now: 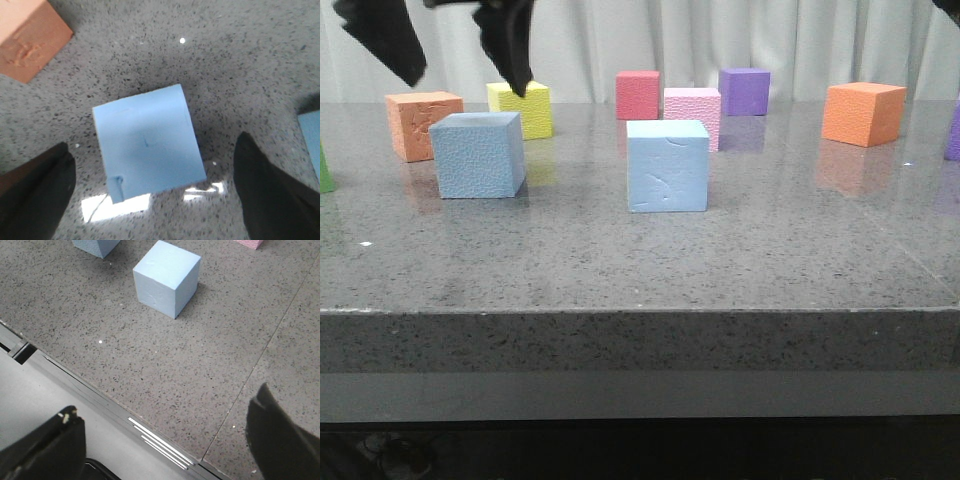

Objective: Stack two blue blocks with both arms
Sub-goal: 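Lower the left gripper onto the other light-blue cube and grasp, then lift the light-blue cube and carry it above the placed blue cube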

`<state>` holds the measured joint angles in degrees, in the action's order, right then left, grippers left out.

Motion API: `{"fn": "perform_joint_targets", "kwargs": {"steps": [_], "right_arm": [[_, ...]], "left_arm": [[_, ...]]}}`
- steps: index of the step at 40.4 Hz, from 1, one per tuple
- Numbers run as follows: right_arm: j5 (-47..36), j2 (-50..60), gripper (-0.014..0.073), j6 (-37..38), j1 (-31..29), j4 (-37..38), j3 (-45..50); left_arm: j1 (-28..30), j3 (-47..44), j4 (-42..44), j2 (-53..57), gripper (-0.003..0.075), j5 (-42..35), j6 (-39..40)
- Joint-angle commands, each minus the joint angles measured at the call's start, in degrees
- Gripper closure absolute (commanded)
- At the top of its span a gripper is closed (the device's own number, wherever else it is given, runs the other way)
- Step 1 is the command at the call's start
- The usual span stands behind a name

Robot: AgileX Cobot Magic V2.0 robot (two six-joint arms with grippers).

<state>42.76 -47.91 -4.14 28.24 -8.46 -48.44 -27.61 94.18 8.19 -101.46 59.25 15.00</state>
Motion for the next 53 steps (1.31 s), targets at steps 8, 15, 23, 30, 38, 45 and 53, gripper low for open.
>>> {"fn": "perform_joint_targets", "kwargs": {"steps": [8, 15, 23, 30, 38, 45, 53], "right_arm": [[-3.8, 0.5, -0.0059, 0.2, -0.1, 0.0, -1.5], [-3.8, 0.5, -0.0059, 0.2, -0.1, 0.0, -1.5], [-3.8, 0.5, -0.0059, 0.2, -0.1, 0.0, -1.5], [-3.8, 0.5, -0.0059, 0.2, -0.1, 0.0, -1.5], [-3.8, 0.5, -0.0059, 0.2, -0.1, 0.0, -1.5], [-3.8, 0.5, -0.0059, 0.2, -0.1, 0.0, -1.5], [-3.7, 0.5, -0.0059, 0.2, -0.1, 0.0, -1.5]], "left_arm": [[0.5, 3.7, 1.2, -3.0, 0.0099, -1.2, 4.7], [0.9, 3.8, 1.0, -4.6, 0.0099, -1.5, 4.6], [0.9, 3.8, 1.0, -4.7, 0.0161, -2.6, 4.6], [0.9, 3.8, 0.6, -4.7, 0.0310, -3.1, 4.6], [0.9, 4.5, -2.0, -3.6, 0.0364, -2.7, -2.3], [0.9, 8.7, -11.0, -1.5, 0.0364, -0.1, -20.3], [0.7, 15.3, -26.1, -1.2, 0.0364, 5.4, -52.0]]}}
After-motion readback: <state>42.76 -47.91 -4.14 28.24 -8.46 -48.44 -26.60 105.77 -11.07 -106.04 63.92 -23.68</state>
